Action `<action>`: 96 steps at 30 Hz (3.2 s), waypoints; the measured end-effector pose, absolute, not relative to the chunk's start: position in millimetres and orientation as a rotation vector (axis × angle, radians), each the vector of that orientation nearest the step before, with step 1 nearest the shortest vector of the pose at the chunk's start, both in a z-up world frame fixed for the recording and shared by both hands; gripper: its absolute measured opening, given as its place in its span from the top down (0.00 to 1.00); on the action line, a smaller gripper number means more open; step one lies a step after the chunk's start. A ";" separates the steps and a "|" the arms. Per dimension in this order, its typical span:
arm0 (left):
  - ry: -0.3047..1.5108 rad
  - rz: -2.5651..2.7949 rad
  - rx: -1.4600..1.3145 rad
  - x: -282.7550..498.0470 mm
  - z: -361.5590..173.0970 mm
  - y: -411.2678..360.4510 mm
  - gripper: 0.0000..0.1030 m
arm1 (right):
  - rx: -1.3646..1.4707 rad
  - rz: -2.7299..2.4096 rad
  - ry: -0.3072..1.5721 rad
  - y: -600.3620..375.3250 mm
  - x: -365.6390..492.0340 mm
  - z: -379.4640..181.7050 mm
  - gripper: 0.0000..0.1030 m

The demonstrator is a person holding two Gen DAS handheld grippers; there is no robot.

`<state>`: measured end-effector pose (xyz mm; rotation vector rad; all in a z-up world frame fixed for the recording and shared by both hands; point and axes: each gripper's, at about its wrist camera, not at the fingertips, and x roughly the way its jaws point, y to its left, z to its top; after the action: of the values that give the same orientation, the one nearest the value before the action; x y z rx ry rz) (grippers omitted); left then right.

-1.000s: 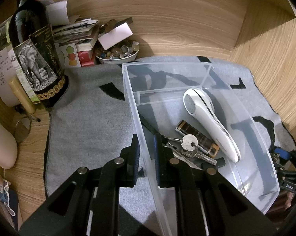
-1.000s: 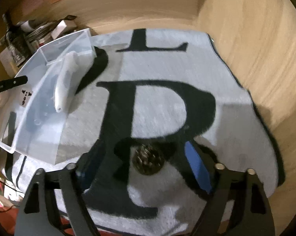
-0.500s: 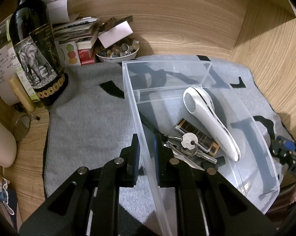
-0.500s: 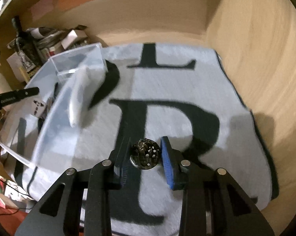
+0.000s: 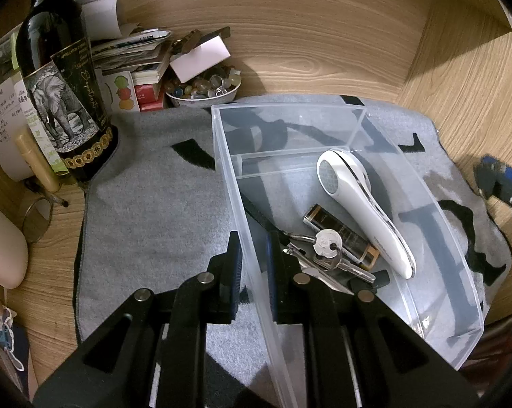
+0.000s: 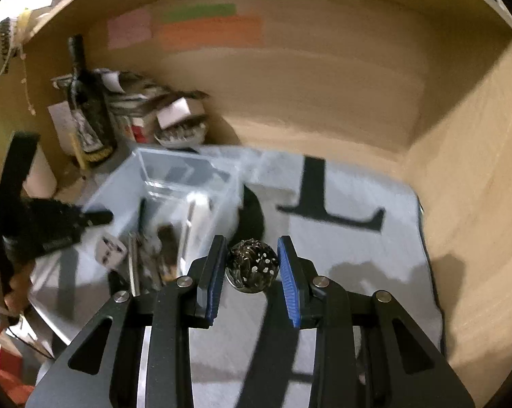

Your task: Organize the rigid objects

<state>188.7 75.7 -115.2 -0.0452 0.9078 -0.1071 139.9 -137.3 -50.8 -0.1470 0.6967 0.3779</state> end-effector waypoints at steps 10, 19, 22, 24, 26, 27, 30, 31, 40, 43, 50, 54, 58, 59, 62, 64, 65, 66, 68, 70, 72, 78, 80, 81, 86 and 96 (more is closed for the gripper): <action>0.909 -0.108 -0.046 188.3 -115.5 76.5 0.88 | -0.180 0.495 0.698 -90.0 154.6 -49.4 0.72; 0.912 -0.111 -0.046 188.0 -117.7 78.5 0.88 | -0.234 0.575 0.803 -59.5 169.8 -74.8 0.72; 0.912 -0.110 -0.046 187.9 -118.0 78.4 0.88 | -0.261 0.585 0.839 -54.6 172.5 -83.5 0.72; 0.912 -0.110 -0.047 188.0 -118.1 78.5 0.88 | -0.278 0.594 0.864 -52.1 173.3 -87.6 0.72; 0.913 -0.110 -0.049 188.0 -118.3 78.7 0.88 | -0.300 0.606 0.882 -49.3 172.4 -90.7 0.72; 0.914 -0.110 -0.049 188.0 -118.2 78.5 0.88 | -0.309 0.609 0.885 -48.2 171.6 -91.6 0.72; 0.916 -0.108 -0.050 188.4 -118.5 78.7 0.88 | -0.330 0.617 0.884 -45.9 168.6 -92.4 0.72; 0.916 -0.109 -0.050 188.3 -118.4 78.7 0.88 | -0.331 0.618 0.884 -46.0 168.2 -92.0 0.72; 0.943 -0.097 -0.085 188.6 -113.9 84.8 0.80 | -0.262 0.586 0.814 -64.9 159.6 -74.5 0.52; 0.911 -0.069 -0.087 183.3 -103.2 89.0 0.59 | -0.245 0.554 0.769 -75.3 152.0 -63.2 0.47; 0.779 -0.036 -0.079 154.5 -66.1 87.1 0.35 | -0.196 0.492 0.628 -101.7 122.2 -33.8 0.20; 0.666 -0.040 -0.049 126.4 -43.0 71.1 0.22 | -0.154 0.464 0.569 -115.0 101.9 -20.2 0.17; 0.546 -0.052 -0.041 99.1 -22.2 55.8 0.09 | -0.120 0.447 0.478 -125.1 73.1 -6.7 0.04; 0.529 -0.054 -0.046 94.4 -18.2 54.3 0.07 | -0.116 0.436 0.450 -126.9 65.7 -3.6 0.00; 0.469 -0.068 -0.075 73.3 -7.2 48.5 0.05 | -0.114 0.411 0.393 -131.5 48.1 3.0 0.00; 0.443 -0.071 -0.079 64.1 -3.9 45.5 0.04 | -0.103 0.402 0.373 -135.3 38.7 4.6 0.00; 0.425 -0.070 -0.077 58.5 -2.1 43.3 0.03 | -0.097 0.398 0.369 -136.1 35.7 4.8 0.00; 0.402 -0.065 -0.071 52.4 0.0 41.0 0.02 | -0.091 0.394 0.364 -138.2 31.9 4.8 0.00; 0.361 -0.053 -0.055 41.2 3.5 36.3 0.02 | -0.078 0.387 0.354 -140.9 26.0 3.8 0.00; 0.329 -0.051 -0.041 31.4 7.1 31.9 0.02 | -0.066 0.385 0.350 -144.8 20.6 2.4 0.00; 0.314 -0.063 -0.039 24.6 9.2 28.8 0.02 | -0.056 0.382 0.350 -147.5 16.7 1.9 0.00; 0.281 -0.069 -0.020 10.9 11.6 21.1 0.01 | -0.035 0.371 0.347 -152.5 10.2 1.0 0.00; 0.277 -0.071 -0.021 8.8 11.8 19.6 0.01 | -0.030 0.369 0.347 -154.0 9.2 0.3 0.00; 0.275 -0.071 -0.020 7.8 12.0 18.9 0.01 | -0.028 0.370 0.348 -155.4 9.2 -0.3 0.00; 0.271 -0.068 -0.021 6.0 11.5 18.4 0.01 | -0.023 0.364 0.347 -156.1 7.3 0.1 0.00; 0.277 -0.063 -0.034 9.2 8.7 20.3 0.01 | -0.021 0.359 0.346 -154.7 6.4 0.4 0.00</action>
<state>9.2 20.3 8.7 -0.0336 0.2770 -0.0634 6.4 -154.7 0.4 -0.0206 0.3459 0.3592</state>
